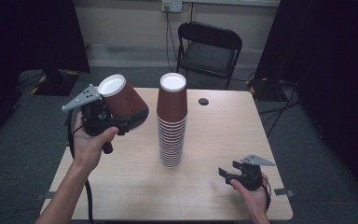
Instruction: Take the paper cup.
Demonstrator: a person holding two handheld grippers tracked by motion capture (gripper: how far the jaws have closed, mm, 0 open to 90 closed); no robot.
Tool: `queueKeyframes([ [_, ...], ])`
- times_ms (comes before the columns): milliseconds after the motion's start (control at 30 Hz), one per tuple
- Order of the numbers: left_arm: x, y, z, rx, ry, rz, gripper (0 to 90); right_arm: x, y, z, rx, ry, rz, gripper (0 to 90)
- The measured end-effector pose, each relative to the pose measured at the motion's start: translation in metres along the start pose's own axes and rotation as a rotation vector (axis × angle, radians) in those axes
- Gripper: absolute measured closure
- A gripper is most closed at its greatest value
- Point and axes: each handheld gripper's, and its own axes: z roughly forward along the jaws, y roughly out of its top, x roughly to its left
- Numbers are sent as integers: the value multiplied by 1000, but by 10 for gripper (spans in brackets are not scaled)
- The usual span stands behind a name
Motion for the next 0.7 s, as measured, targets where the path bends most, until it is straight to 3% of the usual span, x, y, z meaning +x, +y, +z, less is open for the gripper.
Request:
queueKeyframes([
  [367,1,-24,-7,46,31,-34,120,9,2,-1,-17,3,-39,306],
  [700,2,-48,-5,109,-3,-70,123,21,6,-4,-47,26,-69,401],
])
